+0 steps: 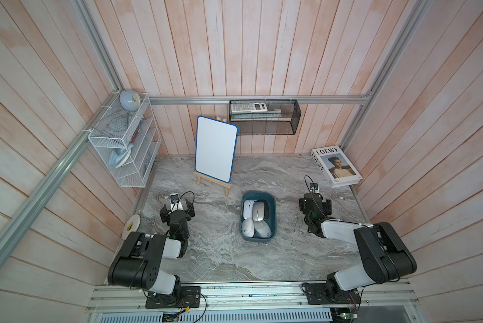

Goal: Put the mouse in the storage box
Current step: Reset both arms

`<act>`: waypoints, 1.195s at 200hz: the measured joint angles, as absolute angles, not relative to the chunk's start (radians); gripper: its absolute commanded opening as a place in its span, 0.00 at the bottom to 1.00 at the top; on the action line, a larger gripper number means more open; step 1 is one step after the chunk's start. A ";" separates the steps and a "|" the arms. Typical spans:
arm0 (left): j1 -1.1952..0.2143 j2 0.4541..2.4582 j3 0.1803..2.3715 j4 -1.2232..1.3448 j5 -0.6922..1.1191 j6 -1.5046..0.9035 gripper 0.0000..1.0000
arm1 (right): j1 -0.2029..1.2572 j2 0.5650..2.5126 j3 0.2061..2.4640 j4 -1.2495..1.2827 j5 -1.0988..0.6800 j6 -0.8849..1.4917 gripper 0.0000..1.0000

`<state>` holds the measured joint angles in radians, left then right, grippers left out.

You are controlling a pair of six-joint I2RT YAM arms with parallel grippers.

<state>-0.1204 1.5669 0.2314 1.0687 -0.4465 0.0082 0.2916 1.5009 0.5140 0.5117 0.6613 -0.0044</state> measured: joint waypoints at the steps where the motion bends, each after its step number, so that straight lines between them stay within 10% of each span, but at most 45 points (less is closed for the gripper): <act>1: -0.120 1.575 0.231 1.073 -0.444 0.008 1.00 | 0.291 1.500 0.512 0.519 0.660 -0.007 0.93; 62: -0.049 1.573 0.355 1.001 -0.328 -0.027 1.00 | 0.041 1.558 0.313 0.896 0.375 0.022 0.78; 79: -0.027 1.572 0.377 0.973 -0.302 -0.044 1.00 | 0.039 1.556 0.322 0.914 0.233 0.010 0.98; 239: -0.007 1.572 0.379 0.915 -0.243 -0.072 1.00 | -0.028 1.556 0.360 0.927 -0.029 0.033 0.98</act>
